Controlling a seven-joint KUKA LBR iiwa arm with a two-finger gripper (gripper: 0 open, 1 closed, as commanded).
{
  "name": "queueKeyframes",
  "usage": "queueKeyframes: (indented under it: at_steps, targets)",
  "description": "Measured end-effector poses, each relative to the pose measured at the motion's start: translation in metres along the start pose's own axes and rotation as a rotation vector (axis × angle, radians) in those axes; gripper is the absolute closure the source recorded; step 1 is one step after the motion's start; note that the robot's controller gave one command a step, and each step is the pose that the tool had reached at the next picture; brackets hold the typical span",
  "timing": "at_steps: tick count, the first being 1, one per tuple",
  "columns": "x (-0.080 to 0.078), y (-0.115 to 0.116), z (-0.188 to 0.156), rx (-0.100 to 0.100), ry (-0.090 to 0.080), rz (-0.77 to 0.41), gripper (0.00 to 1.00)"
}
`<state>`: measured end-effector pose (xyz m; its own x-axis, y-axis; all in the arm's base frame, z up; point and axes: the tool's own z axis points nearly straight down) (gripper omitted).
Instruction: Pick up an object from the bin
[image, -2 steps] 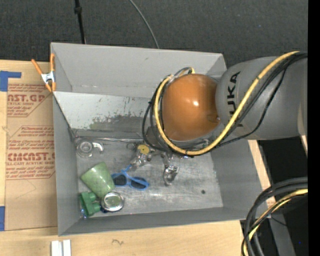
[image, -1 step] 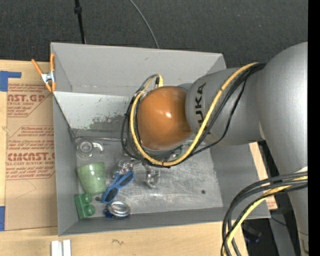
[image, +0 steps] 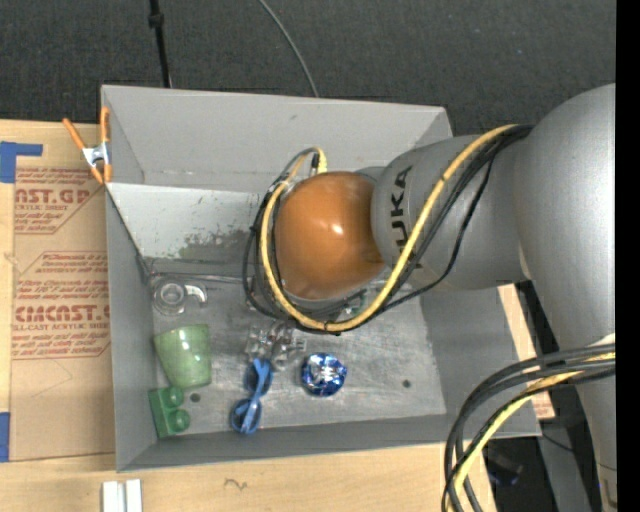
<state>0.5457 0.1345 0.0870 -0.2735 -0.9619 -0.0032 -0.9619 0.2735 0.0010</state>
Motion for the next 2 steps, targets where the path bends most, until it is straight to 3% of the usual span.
queueKeyframes:
  at_steps: [1, 2]
  targets:
    - [-0.0248, 0.0556, 0.0081, 0.019, -0.005, -0.092, 1.0]
    - [-0.0213, 0.058, 0.0126, 0.007, 0.001, -0.087, 0.0]
